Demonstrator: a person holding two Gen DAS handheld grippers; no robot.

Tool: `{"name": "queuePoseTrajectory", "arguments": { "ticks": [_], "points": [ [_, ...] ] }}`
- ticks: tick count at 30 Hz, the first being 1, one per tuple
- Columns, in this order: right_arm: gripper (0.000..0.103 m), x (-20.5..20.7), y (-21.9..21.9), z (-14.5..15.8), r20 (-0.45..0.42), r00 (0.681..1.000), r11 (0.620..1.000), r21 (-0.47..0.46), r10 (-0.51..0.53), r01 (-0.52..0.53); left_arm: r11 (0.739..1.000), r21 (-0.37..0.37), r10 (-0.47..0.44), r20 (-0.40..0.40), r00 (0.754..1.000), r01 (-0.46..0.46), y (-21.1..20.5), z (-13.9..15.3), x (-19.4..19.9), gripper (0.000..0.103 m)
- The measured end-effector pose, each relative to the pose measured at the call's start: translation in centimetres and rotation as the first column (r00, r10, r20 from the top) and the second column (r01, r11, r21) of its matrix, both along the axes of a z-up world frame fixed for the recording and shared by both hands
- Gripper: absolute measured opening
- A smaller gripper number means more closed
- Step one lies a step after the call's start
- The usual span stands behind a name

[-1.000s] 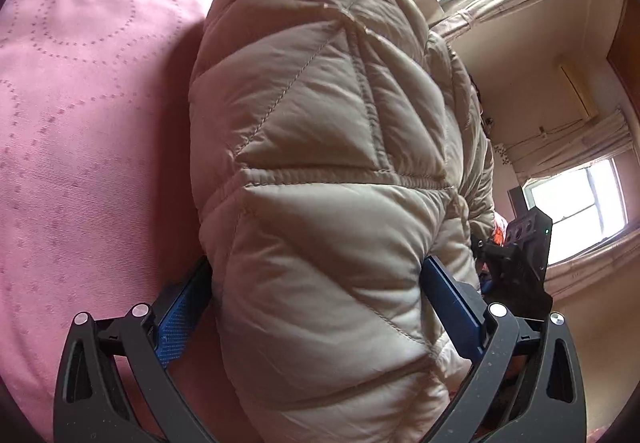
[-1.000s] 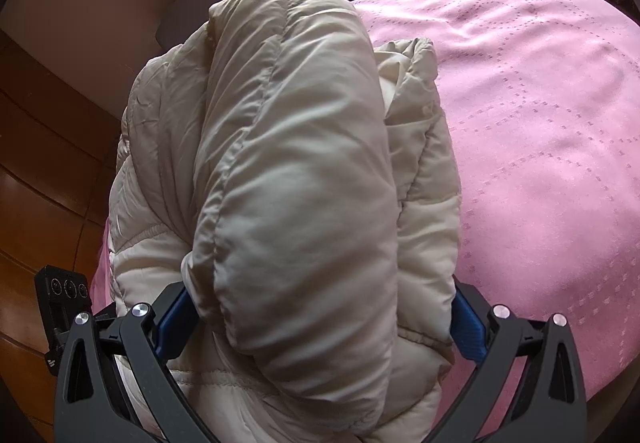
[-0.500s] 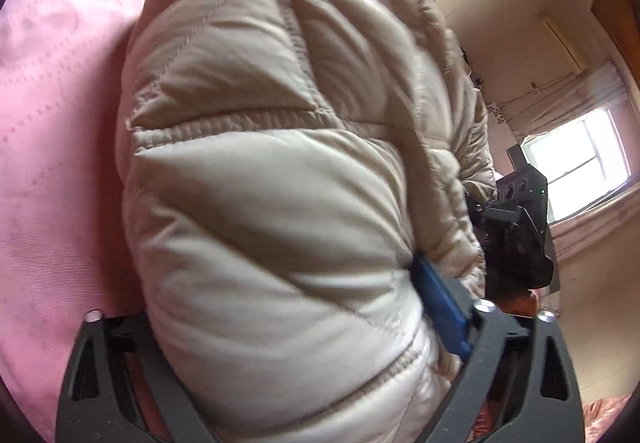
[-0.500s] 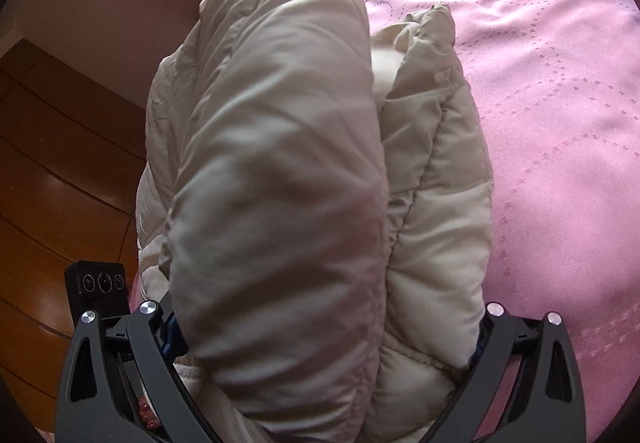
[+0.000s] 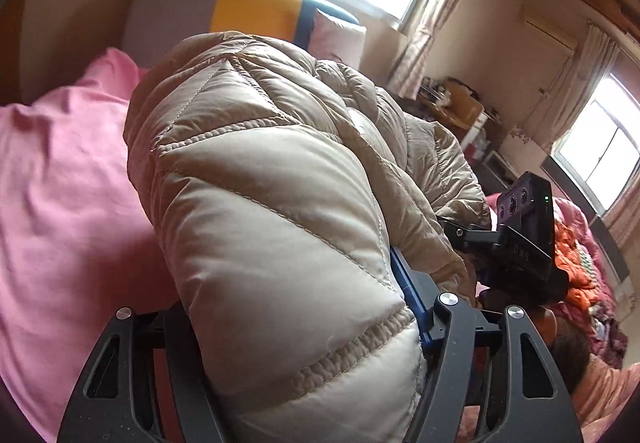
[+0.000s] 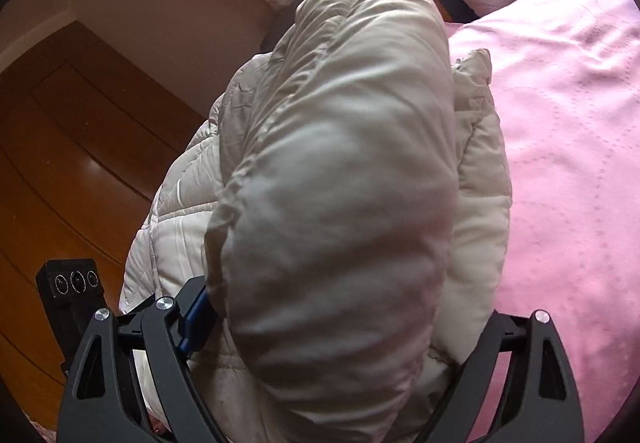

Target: Fold large clothes

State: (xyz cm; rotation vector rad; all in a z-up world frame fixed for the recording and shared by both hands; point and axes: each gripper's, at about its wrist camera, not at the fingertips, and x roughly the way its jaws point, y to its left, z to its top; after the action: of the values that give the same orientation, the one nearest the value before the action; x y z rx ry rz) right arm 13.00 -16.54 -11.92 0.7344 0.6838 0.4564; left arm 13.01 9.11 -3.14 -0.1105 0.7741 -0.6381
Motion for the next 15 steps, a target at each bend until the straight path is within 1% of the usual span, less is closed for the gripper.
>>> {"name": "queuePoseTrajectory", "arguments": {
  "ticks": [3,6,8,12,14,15],
  "points": [
    [0.087,2.3,4.0,0.6,0.026,0.998,0.996,-0.064,0.062,-0.061,0.998,-0.002,0.065,0.021,0.998,-0.065,3.2,0.2,0.2,0.066],
    [0.087,5.2,7.3,0.5,0.035,0.993,0.992,-0.066,0.113,-0.11,0.99,-0.005,0.144,0.034,0.989,-0.144,5.9,0.5,0.9,0.066],
    [0.087,6.7,9.9,0.4,0.054,0.988,0.987,-0.08,0.144,-0.14,0.981,-0.017,0.195,0.034,0.98,-0.195,8.8,0.4,1.2,0.066],
    [0.087,9.4,14.9,0.1,0.073,0.976,0.971,-0.146,0.204,-0.192,0.957,-0.03,0.288,0.022,0.957,-0.287,12.7,-0.2,1.9,0.066],
    [0.087,10.6,16.7,-0.4,0.071,0.976,0.963,-0.187,0.208,-0.192,0.942,-0.038,0.332,-0.002,0.943,-0.332,15.8,-1.4,2.0,0.066],
    [0.089,10.7,17.3,-0.9,0.062,0.979,0.959,-0.221,0.196,-0.179,0.937,-0.034,0.346,-0.018,0.938,-0.347,16.3,-1.9,2.2,0.067]
  ]
}}
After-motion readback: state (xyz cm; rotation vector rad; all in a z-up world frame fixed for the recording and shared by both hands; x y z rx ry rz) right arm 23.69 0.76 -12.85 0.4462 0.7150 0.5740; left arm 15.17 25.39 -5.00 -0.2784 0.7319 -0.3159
